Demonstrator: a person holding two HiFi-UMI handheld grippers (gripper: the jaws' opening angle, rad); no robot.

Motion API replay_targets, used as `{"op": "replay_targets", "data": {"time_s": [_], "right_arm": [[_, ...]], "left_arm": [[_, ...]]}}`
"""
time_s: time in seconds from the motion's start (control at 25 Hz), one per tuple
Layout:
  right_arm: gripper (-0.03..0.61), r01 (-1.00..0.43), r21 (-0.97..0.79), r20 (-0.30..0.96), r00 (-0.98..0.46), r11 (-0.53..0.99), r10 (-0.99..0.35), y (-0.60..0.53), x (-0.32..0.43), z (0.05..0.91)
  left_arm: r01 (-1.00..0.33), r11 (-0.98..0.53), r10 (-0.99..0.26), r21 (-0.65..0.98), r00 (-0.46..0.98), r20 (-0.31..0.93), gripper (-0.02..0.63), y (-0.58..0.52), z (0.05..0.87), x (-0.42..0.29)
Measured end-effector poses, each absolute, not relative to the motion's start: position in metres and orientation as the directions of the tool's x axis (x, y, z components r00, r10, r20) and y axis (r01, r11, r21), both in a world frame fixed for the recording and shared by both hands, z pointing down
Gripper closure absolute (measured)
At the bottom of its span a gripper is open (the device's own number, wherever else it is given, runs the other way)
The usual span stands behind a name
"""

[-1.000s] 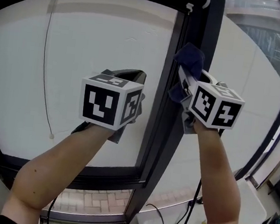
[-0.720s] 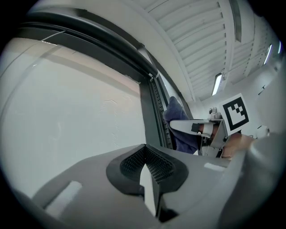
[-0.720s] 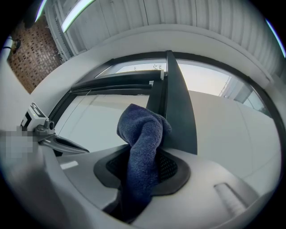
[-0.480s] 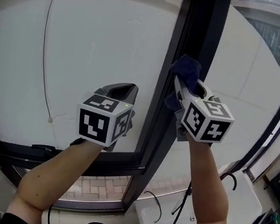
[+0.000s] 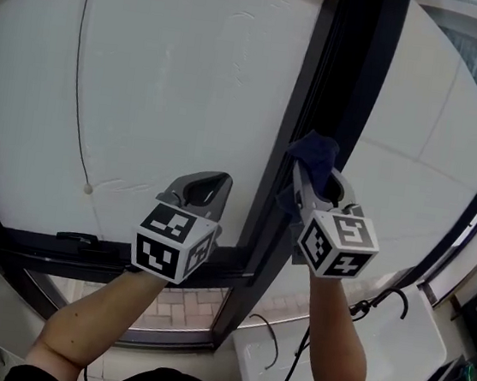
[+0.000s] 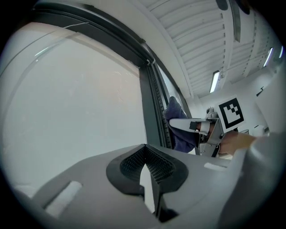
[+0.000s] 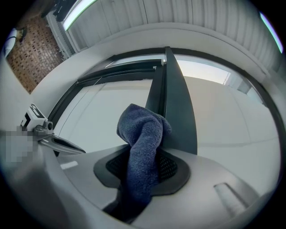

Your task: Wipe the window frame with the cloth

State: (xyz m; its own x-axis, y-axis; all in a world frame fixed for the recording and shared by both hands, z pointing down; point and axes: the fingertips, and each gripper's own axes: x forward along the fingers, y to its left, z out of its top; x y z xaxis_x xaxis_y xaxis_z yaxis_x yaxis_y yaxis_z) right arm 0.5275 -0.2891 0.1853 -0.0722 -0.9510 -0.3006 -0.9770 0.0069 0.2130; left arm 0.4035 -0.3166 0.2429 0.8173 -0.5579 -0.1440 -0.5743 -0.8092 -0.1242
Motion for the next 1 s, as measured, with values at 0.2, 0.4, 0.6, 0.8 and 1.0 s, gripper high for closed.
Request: {"op": "replay_targets", "data": {"time_s": [0.2,0.4,0.6,0.8,1.0], "right_arm": [[0.453,-0.977,0.213,-0.294,-0.064,0.0,-0.954,-0.29,0.527,0.223],[0.452,-0.98,0.2,-0.259,-0.065,0.012,-0.964,-0.29,0.527,0.253],[0.451,-0.984,0.176,-0.211,-0.06,0.022,-0.976,-0.292,0.527,0.296],[0.451,-0.986,0.165,-0.162,-0.06,0.033,-0.985,-0.294,0.526,0.344],[0.45,-0.983,0.179,-0.117,-0.061,0.039,-0.991,-0.295,0.528,0.391]], "left_arm": [[-0.568,-0.812,-0.556,-0.135,0.823,-0.119,0.62,-0.318,0.283,0.407],[-0.56,-0.822,-0.55,-0.108,0.828,-0.106,0.62,-0.315,0.312,0.408],[-0.565,-0.822,-0.557,-0.076,0.824,-0.107,0.62,-0.315,0.338,0.405],[-0.582,-0.813,-0.579,-0.026,0.812,-0.072,0.62,-0.315,0.372,0.397],[-0.566,-0.824,-0.565,-0.023,0.825,-0.028,0.618,-0.308,0.407,0.4]]}}
